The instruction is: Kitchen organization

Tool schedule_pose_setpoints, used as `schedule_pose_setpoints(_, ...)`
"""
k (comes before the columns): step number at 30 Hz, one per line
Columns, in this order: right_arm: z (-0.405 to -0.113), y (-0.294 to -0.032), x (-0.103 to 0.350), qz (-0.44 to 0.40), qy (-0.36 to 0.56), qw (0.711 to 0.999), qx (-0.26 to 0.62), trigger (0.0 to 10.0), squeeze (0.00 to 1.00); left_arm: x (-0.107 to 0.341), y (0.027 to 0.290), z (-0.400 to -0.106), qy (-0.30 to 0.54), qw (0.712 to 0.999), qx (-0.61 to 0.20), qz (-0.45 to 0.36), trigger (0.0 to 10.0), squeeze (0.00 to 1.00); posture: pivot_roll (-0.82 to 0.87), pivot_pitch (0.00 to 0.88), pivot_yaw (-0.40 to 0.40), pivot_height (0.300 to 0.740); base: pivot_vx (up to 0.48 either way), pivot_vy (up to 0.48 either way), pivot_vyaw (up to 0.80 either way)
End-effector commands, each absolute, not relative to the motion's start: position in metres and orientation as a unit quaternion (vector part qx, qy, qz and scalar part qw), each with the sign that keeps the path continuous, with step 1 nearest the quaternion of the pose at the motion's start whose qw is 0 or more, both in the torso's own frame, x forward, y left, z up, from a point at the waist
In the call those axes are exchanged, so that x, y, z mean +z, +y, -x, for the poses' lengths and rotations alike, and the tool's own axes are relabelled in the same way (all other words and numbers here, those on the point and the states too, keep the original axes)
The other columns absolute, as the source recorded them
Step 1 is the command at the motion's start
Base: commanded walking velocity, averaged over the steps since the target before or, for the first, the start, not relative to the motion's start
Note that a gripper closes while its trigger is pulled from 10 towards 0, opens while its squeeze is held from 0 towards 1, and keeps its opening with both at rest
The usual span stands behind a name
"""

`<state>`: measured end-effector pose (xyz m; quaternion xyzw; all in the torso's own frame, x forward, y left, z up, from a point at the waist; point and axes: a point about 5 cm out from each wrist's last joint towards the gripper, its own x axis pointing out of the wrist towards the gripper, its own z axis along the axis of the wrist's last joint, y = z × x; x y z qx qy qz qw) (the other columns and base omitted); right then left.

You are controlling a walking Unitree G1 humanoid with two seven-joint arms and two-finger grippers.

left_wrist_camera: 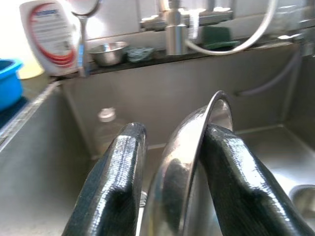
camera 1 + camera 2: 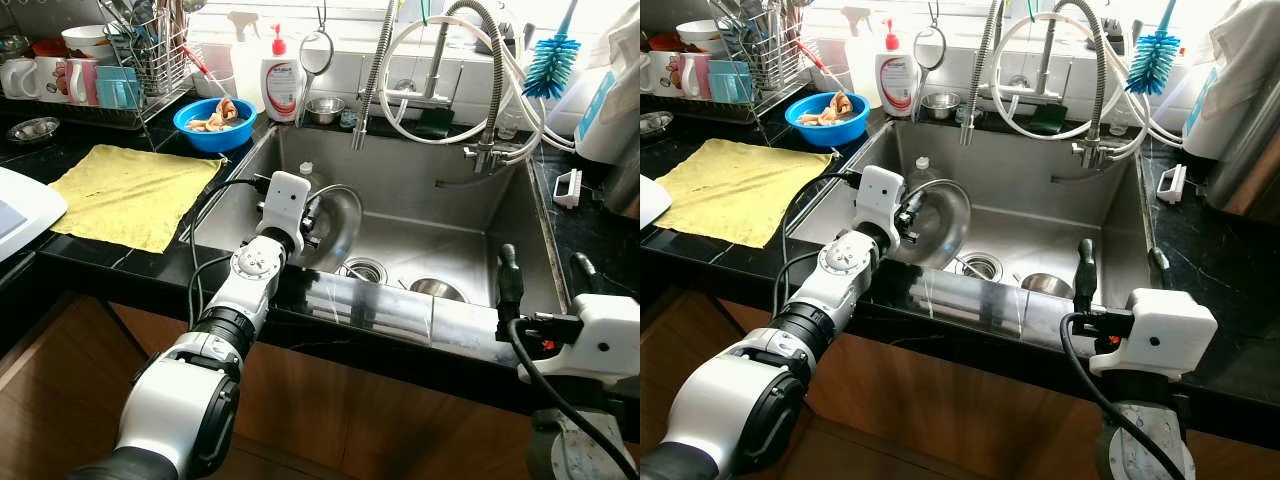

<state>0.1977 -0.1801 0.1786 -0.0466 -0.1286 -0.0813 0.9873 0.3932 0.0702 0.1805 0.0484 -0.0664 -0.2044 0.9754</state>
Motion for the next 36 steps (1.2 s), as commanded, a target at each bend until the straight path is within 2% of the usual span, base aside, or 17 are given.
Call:
schedule_pose_setpoints(1,-0.200,-0.179,0.175,0.048,-0.117,0.989,-0.080,10.0,0.00,0.197,0.067,-0.397,-0.083,0.971,-0.223,-0.023,10.0,1.00,-0.08,0.000,0.019,0.740,0.000,0.000,0.00)
schedule_pose_setpoints(6,-0.201,-0.179,0.175,0.040,-0.116,0.989,-0.081,10.0,0.00,0.200,0.069,-0.399,-0.075,0.970,-0.232,-0.010,10.0,1.00,-0.07,0.000,0.019,0.740,0.000,0.000,0.00)
schedule_pose_setpoints(10,-0.203,-0.179,0.174,0.031,-0.110,0.990,-0.082,10.0,0.00,0.197,0.066,-0.398,-0.051,0.962,-0.268,-0.003,10.0,1.00,-0.06,0.000,0.019,0.740,0.000,0.000,0.00)
schedule_pose_setpoints(11,-0.203,-0.179,0.173,0.028,-0.108,0.990,-0.083,10.0,0.00,0.196,0.064,-0.397,-0.050,0.957,-0.285,-0.019,10.0,0.00,-0.06,0.000,0.019,0.740,0.000,0.000,0.00)
schedule_pose_setpoints(21,-0.205,-0.178,0.172,0.022,-0.101,0.992,-0.071,10.0,0.00,0.187,0.064,-0.391,-0.029,0.930,-0.366,-0.033,10.0,0.00,-0.06,0.000,0.018,0.740,0.000,0.000,0.00)
schedule_pose_setpoints(25,-0.207,-0.179,0.171,0.025,-0.098,0.993,-0.067,10.0,0.00,0.180,0.065,-0.383,-0.016,0.900,-0.432,-0.052,10.0,0.00,-0.05,0.000,0.016,0.740,0.000,0.000,0.00)
schedule_pose_setpoints(36,-0.209,-0.178,0.172,0.025,-0.099,0.993,-0.057,10.0,0.00,0.180,0.073,-0.375,-0.005,0.857,-0.513,-0.051,10.0,0.00,-0.05,0.000,0.010,0.740,0.000,0.000,0.00)
